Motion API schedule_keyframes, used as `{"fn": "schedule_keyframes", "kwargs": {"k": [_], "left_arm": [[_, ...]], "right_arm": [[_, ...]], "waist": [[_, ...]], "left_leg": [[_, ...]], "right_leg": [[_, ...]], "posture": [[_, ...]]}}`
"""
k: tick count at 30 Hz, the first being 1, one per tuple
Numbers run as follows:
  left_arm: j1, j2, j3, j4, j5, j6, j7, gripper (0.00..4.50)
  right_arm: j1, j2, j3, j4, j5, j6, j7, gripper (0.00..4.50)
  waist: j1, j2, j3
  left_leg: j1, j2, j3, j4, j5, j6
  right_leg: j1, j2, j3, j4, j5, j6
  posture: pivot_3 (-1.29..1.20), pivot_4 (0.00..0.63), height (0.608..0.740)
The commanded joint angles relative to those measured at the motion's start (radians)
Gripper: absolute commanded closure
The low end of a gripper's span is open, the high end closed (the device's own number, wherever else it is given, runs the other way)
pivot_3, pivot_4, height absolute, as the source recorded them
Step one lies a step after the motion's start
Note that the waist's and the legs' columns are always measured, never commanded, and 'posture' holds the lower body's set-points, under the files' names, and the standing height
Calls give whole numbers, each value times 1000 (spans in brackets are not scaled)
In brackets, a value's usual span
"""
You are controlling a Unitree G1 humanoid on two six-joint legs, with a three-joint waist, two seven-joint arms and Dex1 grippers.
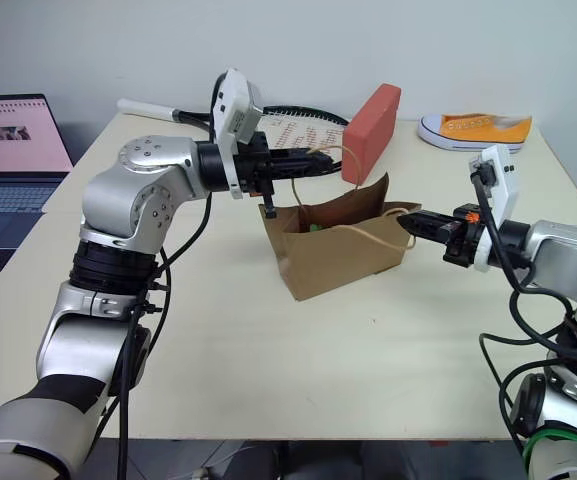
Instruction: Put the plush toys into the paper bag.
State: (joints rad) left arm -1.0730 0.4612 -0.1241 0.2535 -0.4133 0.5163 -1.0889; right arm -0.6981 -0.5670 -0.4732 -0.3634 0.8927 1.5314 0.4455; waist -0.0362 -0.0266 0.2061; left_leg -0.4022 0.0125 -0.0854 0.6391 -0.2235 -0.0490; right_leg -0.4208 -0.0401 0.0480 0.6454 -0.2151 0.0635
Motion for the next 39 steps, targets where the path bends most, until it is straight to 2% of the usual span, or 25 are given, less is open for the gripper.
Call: {"fn": "schedule_keyframes", "kwargs": {"k": [1,7,10,13,17,20,24,28,39], "left_arm": [[-25,1,19,2,3,-29,-21,3627],[-27,50,56,8,5,-38,-36,1819],[18,107,78,-47,-4,-21,-46,923],[65,147,104,-88,-13,-9,-36,28],[172,192,162,-175,-44,29,-11,28],[256,204,211,-230,-65,53,38,28],[399,175,259,-350,-128,79,86,28],[468,147,266,-367,-159,78,101,28],[448,104,245,-201,-108,-18,108,28]], "right_arm": [[-37,-3,-19,1,-5,-44,-33,3282],[-88,-61,-39,21,22,-52,-19,1136],[-92,-162,-38,40,19,-101,43,100],[-43,-282,13,41,-41,-226,135,0],[110,-429,82,0,-173,-522,329,0],[207,-470,77,-43,-176,-639,445,0],[264,-461,76,-135,-74,-609,490,0],[275,-438,115,-192,-7,-589,472,0],[246,-444,172,-222,59,-576,426,0]], "waist": [[1,0,0],[1,0,0],[2,1,0],[3,1,1],[2,1,1],[-3,1,1],[-5,1,1],[2,1,1],[7,1,1]], "left_leg": [[0,0,0,0,0,0],[0,0,0,0,0,0],[0,0,0,-1,0,0],[0,0,0,-3,0,0],[1,0,0,-4,0,0],[1,1,2,-4,0,0],[2,1,1,-3,0,0],[2,1,1,-2,0,0],[1,1,1,-1,0,0]], "right_leg": [[0,0,0,0,0,0],[0,0,0,0,0,0],[0,0,0,-1,0,0],[-1,0,0,-1,0,0],[0,0,0,-1,-1,-1],[-1,0,0,-1,-1,-1],[0,0,0,-1,-1,0],[1,0,0,0,-1,0],[1,0,0,-1,-1,0]], "posture": [[0,150,740],[0,150,740],[0,150,740],[0,150,740],[0,150,740],[0,150,740],[0,150,740],[0,150,740],[0,150,740]]}}
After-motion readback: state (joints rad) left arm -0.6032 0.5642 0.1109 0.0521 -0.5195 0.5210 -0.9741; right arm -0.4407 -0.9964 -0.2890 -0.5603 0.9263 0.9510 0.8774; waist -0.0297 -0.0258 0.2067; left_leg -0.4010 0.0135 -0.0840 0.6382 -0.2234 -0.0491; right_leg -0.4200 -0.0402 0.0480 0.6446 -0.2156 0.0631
